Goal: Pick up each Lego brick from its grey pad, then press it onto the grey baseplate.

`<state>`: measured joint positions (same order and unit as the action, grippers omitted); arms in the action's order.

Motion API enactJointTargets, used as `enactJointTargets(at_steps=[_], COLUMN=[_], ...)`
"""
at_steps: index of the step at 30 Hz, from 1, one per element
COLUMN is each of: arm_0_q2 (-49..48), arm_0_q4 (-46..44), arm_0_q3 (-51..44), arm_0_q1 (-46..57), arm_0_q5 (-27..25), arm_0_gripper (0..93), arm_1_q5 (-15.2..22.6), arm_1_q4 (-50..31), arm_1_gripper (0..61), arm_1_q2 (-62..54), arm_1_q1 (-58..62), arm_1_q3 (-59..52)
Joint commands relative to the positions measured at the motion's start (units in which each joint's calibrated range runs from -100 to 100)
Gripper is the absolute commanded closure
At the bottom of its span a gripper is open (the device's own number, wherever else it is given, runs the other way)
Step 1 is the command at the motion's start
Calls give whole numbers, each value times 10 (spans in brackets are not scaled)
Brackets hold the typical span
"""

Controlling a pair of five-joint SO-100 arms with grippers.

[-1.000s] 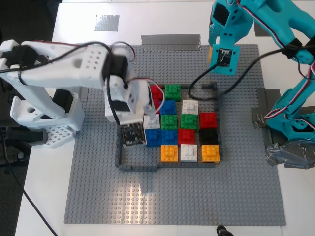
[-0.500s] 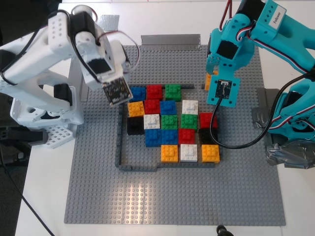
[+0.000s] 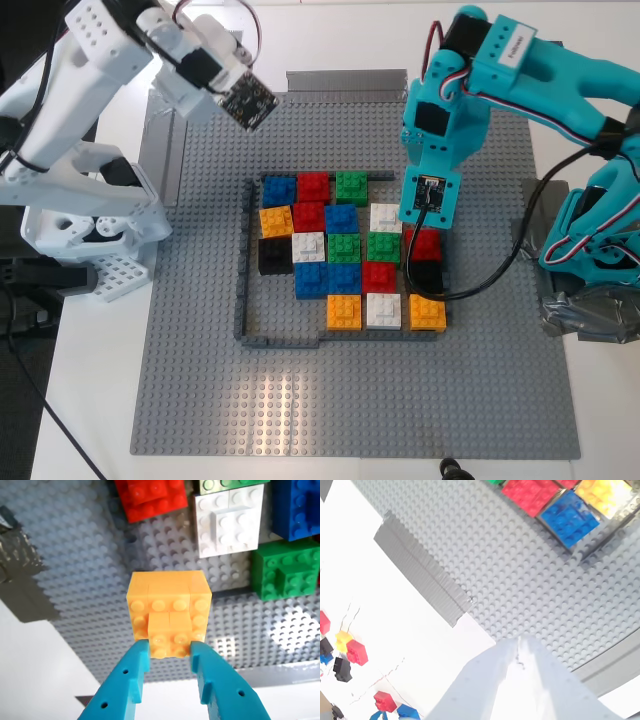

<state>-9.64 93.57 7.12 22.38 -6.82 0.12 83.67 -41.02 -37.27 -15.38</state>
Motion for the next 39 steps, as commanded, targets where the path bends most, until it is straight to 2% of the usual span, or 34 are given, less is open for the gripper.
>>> enactJointTargets(at_steps=[1, 10, 16, 29, 35, 39], arm_0_q2=[11, 17, 47, 54, 60, 61], arm_0_q4=[-13, -38, -47, -2, -15, -38], arm_0_q3=[-16, -34, -35, -95, -95, -95], arm_0_q1=[4, 7, 8, 19, 20, 20], arm_0_q5=[-15, -39, -39, -39, -38, -38], arm_0_gripper=[927, 927, 927, 927, 927, 927], arm_1_q5=[-8, -26, -47, -38, -30, -40], arm_1_q4=[-34, -65, -47, -87, -104, -101], arm_1_gripper=[613, 613, 613, 613, 613, 613], arm_1_q2=[57, 148, 240, 255, 272, 293], arm_1_q1=[-65, -183, -220, -299, -312, -309], arm_1_q3=[79, 155, 251, 205, 208, 230])
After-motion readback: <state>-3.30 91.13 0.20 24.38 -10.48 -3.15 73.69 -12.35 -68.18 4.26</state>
